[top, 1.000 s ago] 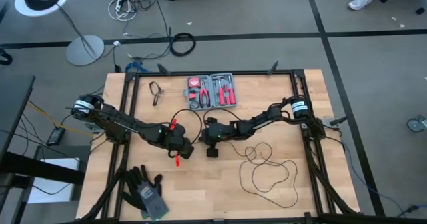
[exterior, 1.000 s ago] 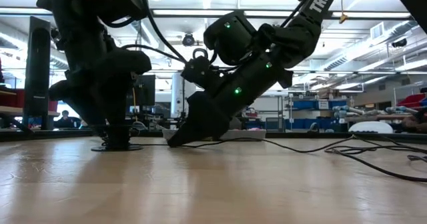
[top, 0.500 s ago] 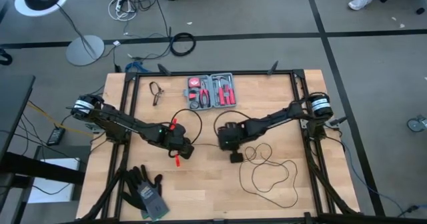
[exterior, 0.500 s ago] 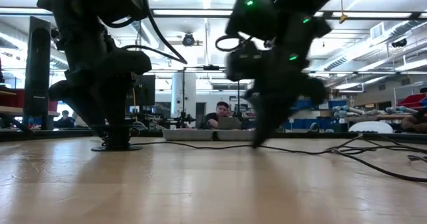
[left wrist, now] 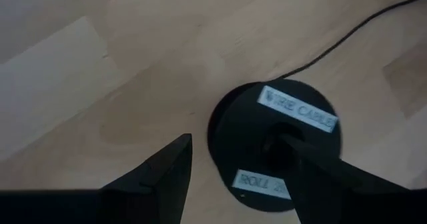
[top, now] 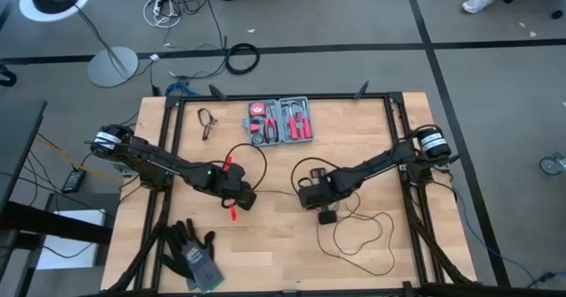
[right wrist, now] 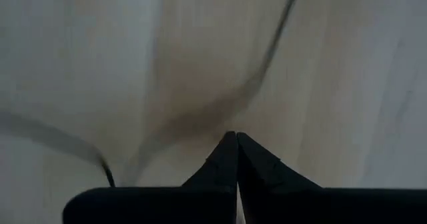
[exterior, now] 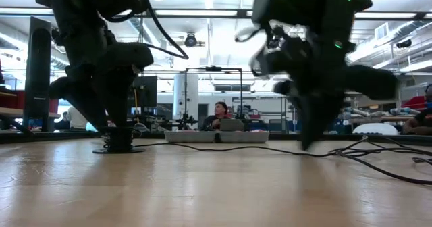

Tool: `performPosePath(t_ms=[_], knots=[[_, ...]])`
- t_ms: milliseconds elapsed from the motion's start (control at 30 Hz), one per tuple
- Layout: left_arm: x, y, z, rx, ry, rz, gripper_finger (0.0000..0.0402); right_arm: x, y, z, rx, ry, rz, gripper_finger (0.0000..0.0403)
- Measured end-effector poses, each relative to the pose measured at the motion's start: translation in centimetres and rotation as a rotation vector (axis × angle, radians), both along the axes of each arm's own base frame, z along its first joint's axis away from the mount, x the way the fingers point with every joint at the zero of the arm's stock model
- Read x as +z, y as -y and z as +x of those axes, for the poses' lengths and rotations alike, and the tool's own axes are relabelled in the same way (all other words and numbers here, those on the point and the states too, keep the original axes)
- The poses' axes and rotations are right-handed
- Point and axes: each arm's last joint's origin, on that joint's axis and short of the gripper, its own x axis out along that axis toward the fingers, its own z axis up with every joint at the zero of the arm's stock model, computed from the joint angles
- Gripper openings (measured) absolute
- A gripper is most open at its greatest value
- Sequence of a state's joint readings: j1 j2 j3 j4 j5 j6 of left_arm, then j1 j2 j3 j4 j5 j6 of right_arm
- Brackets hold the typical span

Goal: Coil cords
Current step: Uncoil the black wire from the black spool

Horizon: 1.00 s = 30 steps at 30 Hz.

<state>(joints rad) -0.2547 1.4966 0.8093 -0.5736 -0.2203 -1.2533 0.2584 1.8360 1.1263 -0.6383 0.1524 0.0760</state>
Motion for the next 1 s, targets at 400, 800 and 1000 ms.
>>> performPosePath(t_ms=[400,800,1000], knots=[[0.0,0.2,0.0,-0.025,0.001,0.004,0.0222,-0.4,1.8,5.9,0.042,0.723,0.043,0.0038],[0.0,0.2,0.0,-0.049,0.003,0.025,0.0222,-5.5,5.0,9.2,-0.04,0.696,0.178,0.0134],[0.0,0.2,0.0,-0.048,0.005,0.029,0.0223,-5.6,5.0,9.6,-0.027,0.698,0.174,0.0144]])
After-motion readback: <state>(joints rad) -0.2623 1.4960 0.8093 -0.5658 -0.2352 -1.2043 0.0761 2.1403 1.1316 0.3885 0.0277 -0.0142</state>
